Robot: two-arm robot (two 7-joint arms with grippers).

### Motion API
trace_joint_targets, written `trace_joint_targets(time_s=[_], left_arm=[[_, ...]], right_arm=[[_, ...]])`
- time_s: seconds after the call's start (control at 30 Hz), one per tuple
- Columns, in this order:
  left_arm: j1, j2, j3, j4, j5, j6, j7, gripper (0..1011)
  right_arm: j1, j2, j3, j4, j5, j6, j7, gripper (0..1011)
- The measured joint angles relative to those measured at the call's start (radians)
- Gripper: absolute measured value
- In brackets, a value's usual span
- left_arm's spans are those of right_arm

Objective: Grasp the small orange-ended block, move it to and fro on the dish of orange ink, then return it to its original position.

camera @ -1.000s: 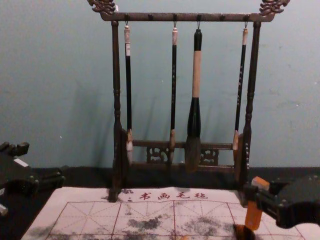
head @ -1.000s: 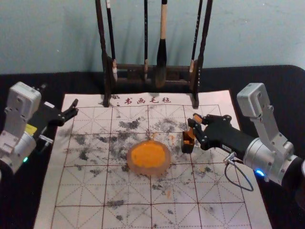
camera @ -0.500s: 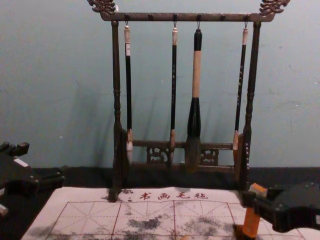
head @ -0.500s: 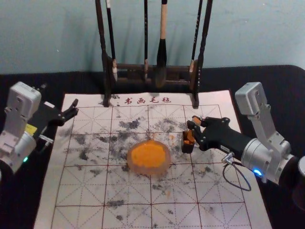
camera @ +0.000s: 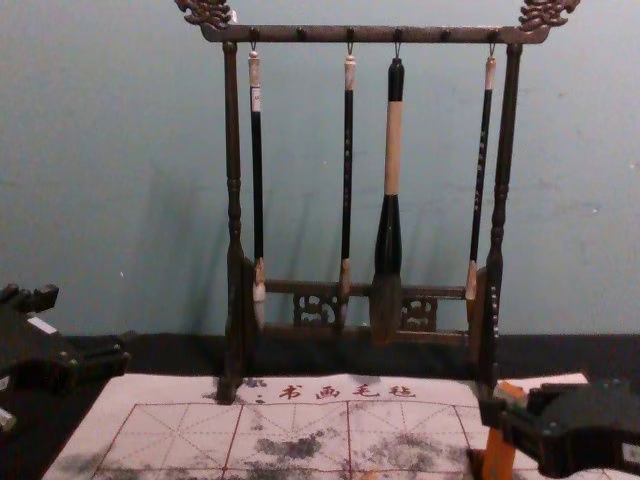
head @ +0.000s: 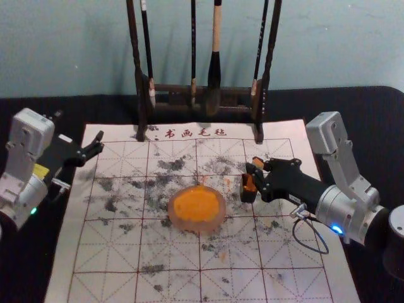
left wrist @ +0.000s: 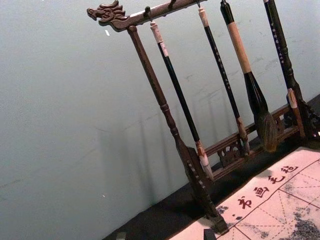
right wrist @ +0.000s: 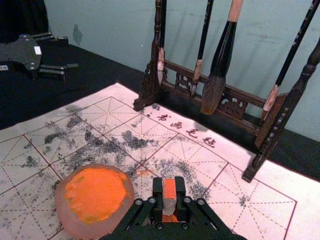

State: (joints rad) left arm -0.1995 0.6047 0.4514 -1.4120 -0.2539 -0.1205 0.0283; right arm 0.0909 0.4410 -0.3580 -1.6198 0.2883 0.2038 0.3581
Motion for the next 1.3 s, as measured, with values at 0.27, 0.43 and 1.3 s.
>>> trace_joint_targets(time_s=[0.27,0.43,1.3], left_arm=[[0.0,0.0,0.0,0.0,0.0,0.0,0.0,1001],[0.0,0.0,0.0,0.0,0.0,0.0,0.0,1001],[0.0,0.0,0.0,0.0,0.0,0.0,0.0,1001]], right_arm=[[0.012,-0.013,-0.009,0.031,-0.014,0.006,0.0,111],[0.019,-0.02,-0.011,0.048,-0.019,0.01,0.0,111],[0.026,-0.03,-0.013,0.07,-0.032,0.015,0.0,111]])
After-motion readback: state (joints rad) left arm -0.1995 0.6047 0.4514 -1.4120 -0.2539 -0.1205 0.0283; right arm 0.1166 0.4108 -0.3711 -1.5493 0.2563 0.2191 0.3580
